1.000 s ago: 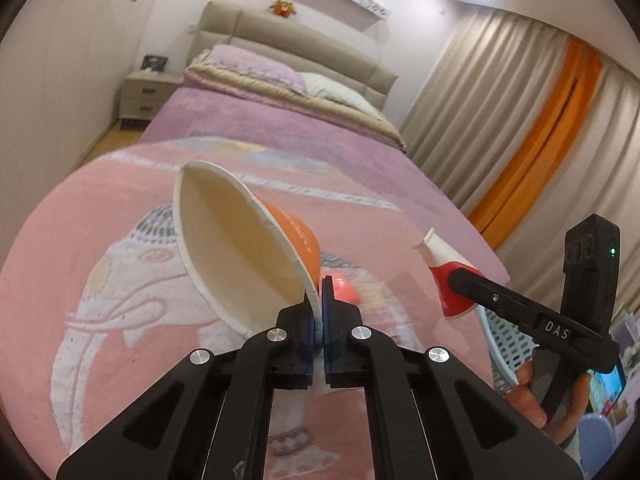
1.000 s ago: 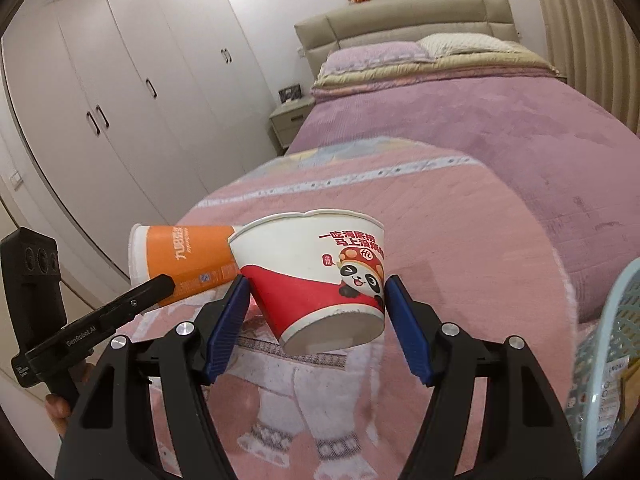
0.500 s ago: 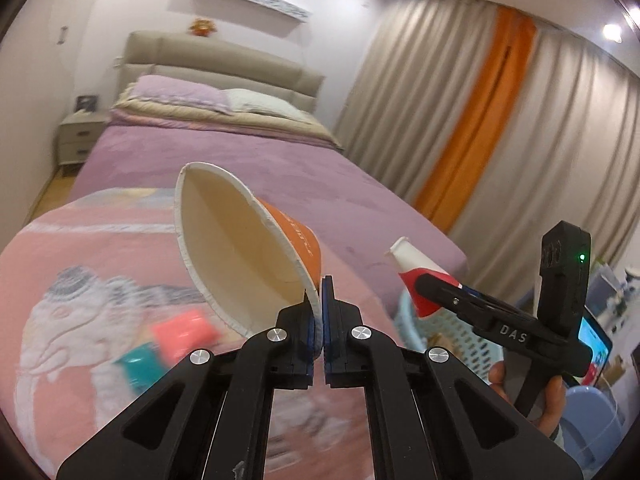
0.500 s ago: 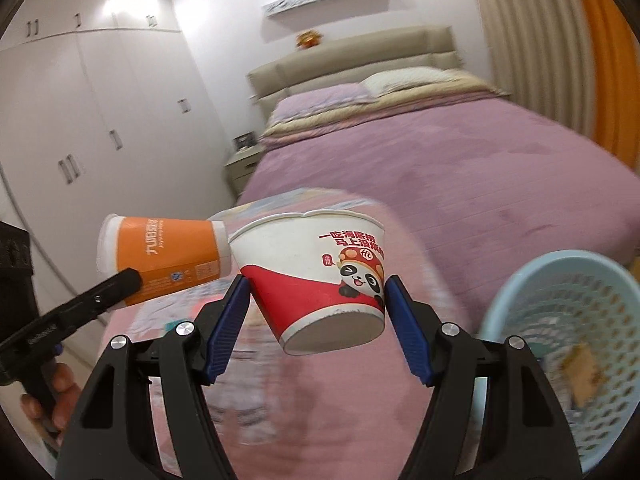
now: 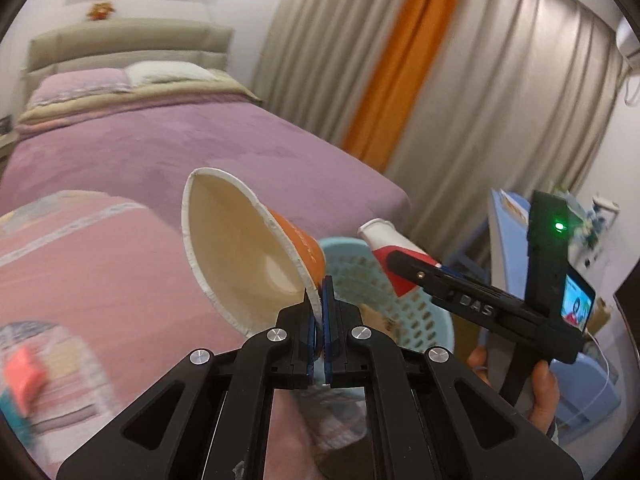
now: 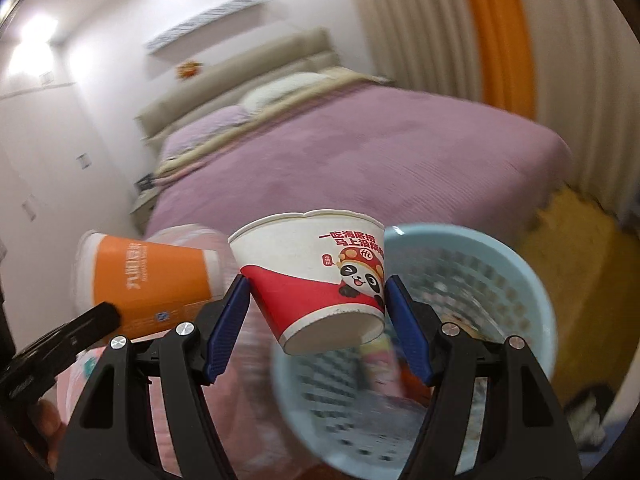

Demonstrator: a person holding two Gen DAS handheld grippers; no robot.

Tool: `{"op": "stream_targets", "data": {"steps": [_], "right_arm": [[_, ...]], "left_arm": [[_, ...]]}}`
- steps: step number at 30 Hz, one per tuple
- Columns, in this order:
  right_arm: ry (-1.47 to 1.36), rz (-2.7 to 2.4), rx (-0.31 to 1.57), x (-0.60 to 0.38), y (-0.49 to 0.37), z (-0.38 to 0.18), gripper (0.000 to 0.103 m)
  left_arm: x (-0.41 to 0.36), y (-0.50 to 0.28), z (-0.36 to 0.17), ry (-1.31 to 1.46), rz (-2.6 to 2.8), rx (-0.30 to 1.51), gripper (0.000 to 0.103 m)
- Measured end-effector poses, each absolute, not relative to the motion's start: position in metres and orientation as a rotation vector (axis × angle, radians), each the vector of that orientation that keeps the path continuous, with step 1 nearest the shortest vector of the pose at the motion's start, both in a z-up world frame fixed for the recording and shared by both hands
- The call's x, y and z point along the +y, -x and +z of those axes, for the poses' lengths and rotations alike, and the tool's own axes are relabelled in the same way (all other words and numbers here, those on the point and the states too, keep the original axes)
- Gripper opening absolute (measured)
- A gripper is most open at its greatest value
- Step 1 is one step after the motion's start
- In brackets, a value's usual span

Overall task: Collect trash
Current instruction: 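Carry both cups to the basket and open both tools to drop them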

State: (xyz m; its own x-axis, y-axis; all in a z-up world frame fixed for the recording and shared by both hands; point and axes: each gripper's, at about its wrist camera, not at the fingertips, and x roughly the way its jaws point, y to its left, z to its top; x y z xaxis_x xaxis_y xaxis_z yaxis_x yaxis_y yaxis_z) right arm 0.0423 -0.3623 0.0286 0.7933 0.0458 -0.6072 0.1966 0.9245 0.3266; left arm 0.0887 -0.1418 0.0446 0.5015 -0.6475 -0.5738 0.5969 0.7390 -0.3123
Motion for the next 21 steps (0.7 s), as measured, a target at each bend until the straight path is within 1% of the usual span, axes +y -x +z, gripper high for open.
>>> {"op": "stream_targets", "data": {"steps": [5,9,11,13,14,21], "right_arm": [[-0.463,-0.185,0.714,-0.407,-0.04,0.005,0.066],[-0.483,-0.217,0.746,-0.425,-0.043,-0.008,0.067],[-0.502,-0.22,0.764,-0.433,-0.043,-0.015,0.067],[-0.513,-0.22,0.776,-0.438,-0.042,-0.021,0.067],[-0.514,-0.222,0.778,-0.439,-0.044,-0.023,0.067],[-0.49,-0.216,0.777,-0.43,-0.045,-0.028,0.067]], "left_arm": [[-0.187,-0.099,0.025,0.025,-0.804,0.789,0.001],[-0.205,-0.106,0.012,-0.009,-0.818,0.84,0.003],[-0.212,-0.107,0.007,-0.034,-0.817,0.852,0.01],[-0.216,-0.104,0.004,-0.06,-0.804,0.853,0.03],[-0.215,-0.103,0.003,-0.066,-0.794,0.845,0.033],[-0.202,-0.099,0.006,-0.032,-0.778,0.843,0.034]]}}
